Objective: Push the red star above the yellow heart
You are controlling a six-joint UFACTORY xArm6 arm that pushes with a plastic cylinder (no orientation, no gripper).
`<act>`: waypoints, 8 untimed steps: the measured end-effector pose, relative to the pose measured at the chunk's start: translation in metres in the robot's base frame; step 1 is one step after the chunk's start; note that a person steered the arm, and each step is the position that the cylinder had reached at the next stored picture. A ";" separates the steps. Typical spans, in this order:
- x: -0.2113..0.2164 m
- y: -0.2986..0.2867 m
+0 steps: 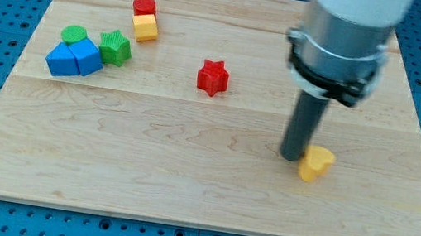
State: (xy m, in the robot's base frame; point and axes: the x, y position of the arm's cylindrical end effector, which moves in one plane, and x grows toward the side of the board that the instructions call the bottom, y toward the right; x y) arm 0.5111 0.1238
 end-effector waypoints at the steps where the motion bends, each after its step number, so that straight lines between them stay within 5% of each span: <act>1: -0.009 0.010; 3: -0.155 -0.048; 4: -0.195 -0.135; 6: -0.140 -0.171; 8: -0.091 -0.011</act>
State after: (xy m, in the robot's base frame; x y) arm 0.4201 0.1124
